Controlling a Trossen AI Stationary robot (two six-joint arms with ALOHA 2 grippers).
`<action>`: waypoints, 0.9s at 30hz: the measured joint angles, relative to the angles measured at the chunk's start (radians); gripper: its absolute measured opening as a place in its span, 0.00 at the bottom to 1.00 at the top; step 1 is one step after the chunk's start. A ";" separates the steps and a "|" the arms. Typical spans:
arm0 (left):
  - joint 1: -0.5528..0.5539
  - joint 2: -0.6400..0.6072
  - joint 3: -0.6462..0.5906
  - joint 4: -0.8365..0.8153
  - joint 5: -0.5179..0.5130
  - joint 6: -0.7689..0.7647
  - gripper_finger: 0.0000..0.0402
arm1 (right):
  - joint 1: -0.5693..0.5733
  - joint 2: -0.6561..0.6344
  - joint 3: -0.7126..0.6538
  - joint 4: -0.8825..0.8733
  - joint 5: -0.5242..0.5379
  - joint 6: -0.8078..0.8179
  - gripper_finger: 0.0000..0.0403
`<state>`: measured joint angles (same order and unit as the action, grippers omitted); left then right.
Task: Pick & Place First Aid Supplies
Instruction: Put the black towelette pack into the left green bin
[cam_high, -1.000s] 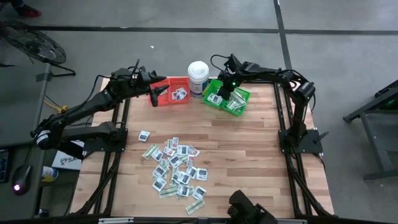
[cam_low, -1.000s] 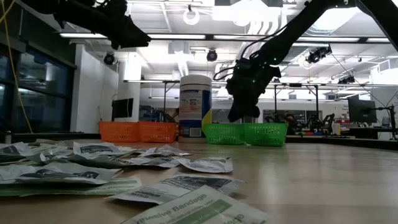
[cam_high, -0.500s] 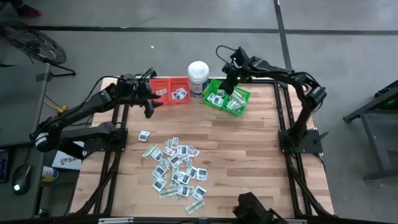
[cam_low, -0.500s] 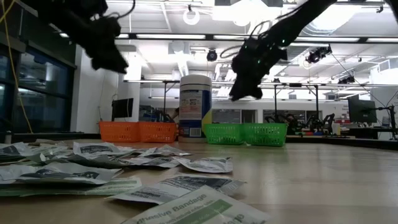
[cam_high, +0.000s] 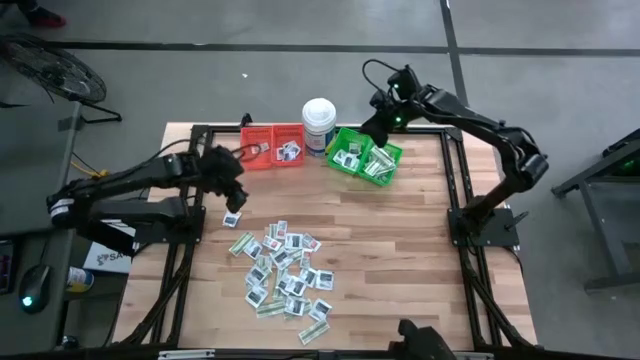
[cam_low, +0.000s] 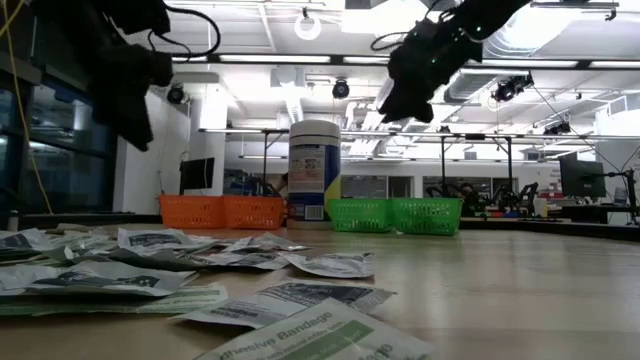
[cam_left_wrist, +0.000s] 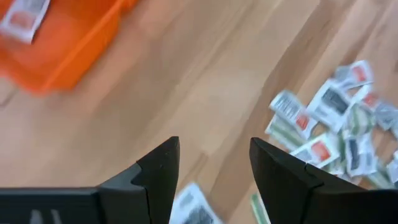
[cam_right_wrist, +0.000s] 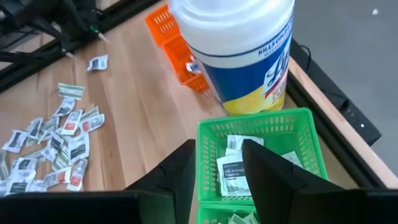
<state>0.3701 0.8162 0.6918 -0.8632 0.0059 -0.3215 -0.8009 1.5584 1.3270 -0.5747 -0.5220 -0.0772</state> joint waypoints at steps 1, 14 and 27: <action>-0.031 0.005 0.000 -0.020 -0.030 -0.046 0.48 | 0.000 -0.010 0.000 -0.003 0.000 0.000 0.31; -0.305 0.244 -0.001 -0.112 -0.111 -0.515 0.48 | 0.004 -0.056 0.000 -0.013 -0.008 -0.009 0.31; -0.326 0.541 -0.001 -0.101 -0.040 -0.634 0.48 | 0.005 -0.056 0.000 -0.043 -0.034 -0.035 0.31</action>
<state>0.0441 1.3572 0.6907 -0.9643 -0.0337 -0.9554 -0.7963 1.5024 1.3270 -0.6173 -0.5565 -0.1123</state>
